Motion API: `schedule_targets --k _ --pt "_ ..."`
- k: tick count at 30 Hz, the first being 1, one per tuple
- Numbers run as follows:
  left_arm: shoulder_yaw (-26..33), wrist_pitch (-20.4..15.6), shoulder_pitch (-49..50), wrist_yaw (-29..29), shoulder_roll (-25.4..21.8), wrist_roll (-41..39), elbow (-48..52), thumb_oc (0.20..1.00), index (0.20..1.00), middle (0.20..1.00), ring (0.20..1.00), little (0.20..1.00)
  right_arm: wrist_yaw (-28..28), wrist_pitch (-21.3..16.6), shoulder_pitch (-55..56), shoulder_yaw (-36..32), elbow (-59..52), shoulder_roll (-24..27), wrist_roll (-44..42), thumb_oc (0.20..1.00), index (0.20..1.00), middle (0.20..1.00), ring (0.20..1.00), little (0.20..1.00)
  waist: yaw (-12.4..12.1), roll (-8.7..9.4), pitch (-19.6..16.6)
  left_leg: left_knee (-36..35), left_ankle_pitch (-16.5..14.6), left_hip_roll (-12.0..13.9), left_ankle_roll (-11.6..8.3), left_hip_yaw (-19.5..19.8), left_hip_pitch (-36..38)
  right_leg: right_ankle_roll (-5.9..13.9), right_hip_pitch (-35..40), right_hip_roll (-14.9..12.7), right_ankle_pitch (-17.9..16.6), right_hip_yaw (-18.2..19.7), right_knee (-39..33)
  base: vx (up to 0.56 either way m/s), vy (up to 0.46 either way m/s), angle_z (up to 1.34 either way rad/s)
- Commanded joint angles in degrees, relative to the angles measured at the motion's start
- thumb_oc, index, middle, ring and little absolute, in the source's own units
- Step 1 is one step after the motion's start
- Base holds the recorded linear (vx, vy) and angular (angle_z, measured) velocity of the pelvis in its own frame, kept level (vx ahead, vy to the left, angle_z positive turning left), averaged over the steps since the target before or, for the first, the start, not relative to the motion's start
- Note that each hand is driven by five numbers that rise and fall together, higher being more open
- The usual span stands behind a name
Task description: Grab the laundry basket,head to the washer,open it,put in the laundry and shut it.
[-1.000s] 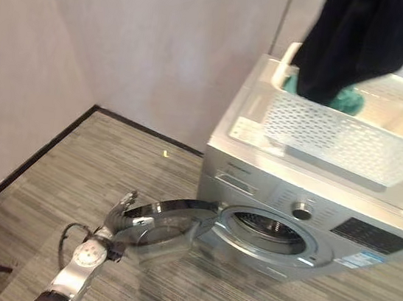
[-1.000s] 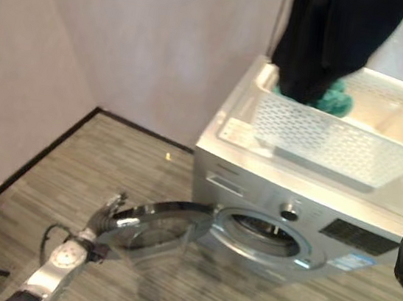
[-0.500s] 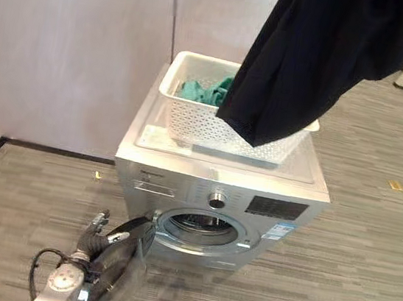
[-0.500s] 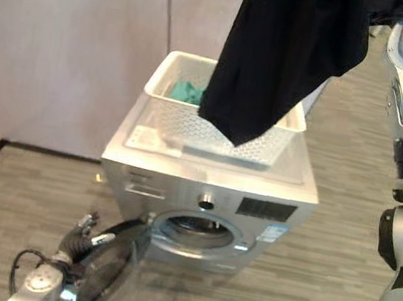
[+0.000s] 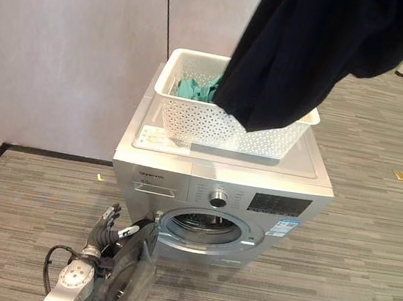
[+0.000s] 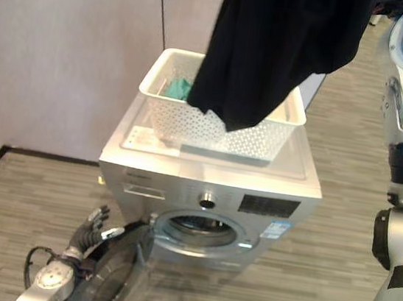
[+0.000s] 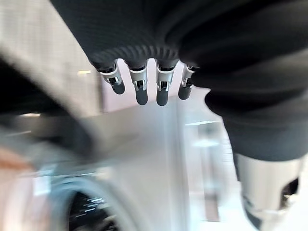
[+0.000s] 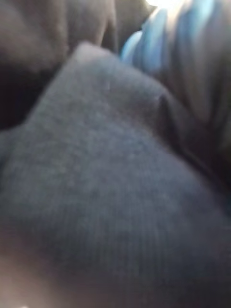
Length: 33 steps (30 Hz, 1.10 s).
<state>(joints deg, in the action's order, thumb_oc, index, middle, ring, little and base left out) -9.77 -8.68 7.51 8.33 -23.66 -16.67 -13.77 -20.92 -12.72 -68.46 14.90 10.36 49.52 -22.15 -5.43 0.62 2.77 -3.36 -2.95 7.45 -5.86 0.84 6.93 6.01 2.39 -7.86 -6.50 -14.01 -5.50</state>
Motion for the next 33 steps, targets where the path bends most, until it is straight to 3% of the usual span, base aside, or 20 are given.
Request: schedule_targets --k 1,10,23,28,32,33 --pt "-0.71 -3.59 -5.81 2.21 -3.98 3.67 2.50 1.000 1.000 1.000 1.000 1.000 0.15 -1.69 0.31 -2.97 -3.01 0.34 1.84 0.200 0.200 0.200 0.200 0.200 0.43 1.22 -2.14 0.04 -1.67 -0.25 1.67 -1.00 -0.25 0.92 2.48 -2.46 7.42 -2.59 3.64 0.00 0.000 0.00" --pt "-2.04 -3.52 -9.77 1.69 -3.07 5.20 5.35 1.000 1.000 1.000 1.000 1.000 3.67 -3.60 17.06 -12.01 -18.62 -4.99 2.27 0.200 0.200 0.200 0.200 0.200 2.53 0.45 -2.10 -0.92 -1.13 0.27 1.48 -1.57 0.76 0.47 3.02 -1.67 7.97 -1.88 3.42 0.01 -0.022 -0.02" --pt "-5.19 -3.49 -10.68 -1.11 -1.24 2.84 4.82 1.000 1.000 1.000 1.000 1.000 13.44 -4.74 33.49 -12.58 -28.77 -8.57 -5.55 0.200 0.200 0.200 0.200 0.200 3.78 1.03 -2.09 -0.91 -1.04 0.80 1.25 -2.14 1.10 0.33 3.08 -1.13 7.93 -1.21 3.13 -0.01 -0.019 -0.02" --pt "-5.87 -4.19 -9.52 -5.67 -5.08 2.08 9.32 1.000 1.000 1.000 1.000 1.000 19.35 -3.77 42.20 -12.00 -31.61 -8.11 -10.98 0.200 0.200 0.200 0.200 0.200 4.19 0.88 -1.67 -0.50 -1.03 1.23 0.83 -2.17 0.95 0.13 3.20 -0.78 8.49 -1.20 3.54 -0.01 -0.019 0.00" --pt "-4.13 -5.40 -4.77 -11.05 -12.70 0.12 17.90 1.000 1.000 1.000 1.000 1.000 24.17 -3.00 45.20 -10.05 -32.56 -6.38 -16.47 0.200 0.200 0.200 0.200 0.200 3.67 0.44 -1.42 -0.48 -0.77 1.67 0.47 -2.14 1.20 0.13 3.76 -0.53 8.53 -1.76 3.17 0.00 0.000 0.00" --pt "-1.98 -6.54 -2.65 -11.88 -16.47 -0.40 21.40 1.000 1.000 1.000 1.000 1.000 26.24 -2.78 46.25 -9.12 -33.74 -5.04 -18.66 0.200 0.200 0.200 0.200 0.200 3.05 0.36 -1.28 -0.46 -0.56 1.85 0.21 -2.07 1.13 0.15 4.03 -0.50 8.61 -2.17 3.00 -0.01 -0.021 0.03"
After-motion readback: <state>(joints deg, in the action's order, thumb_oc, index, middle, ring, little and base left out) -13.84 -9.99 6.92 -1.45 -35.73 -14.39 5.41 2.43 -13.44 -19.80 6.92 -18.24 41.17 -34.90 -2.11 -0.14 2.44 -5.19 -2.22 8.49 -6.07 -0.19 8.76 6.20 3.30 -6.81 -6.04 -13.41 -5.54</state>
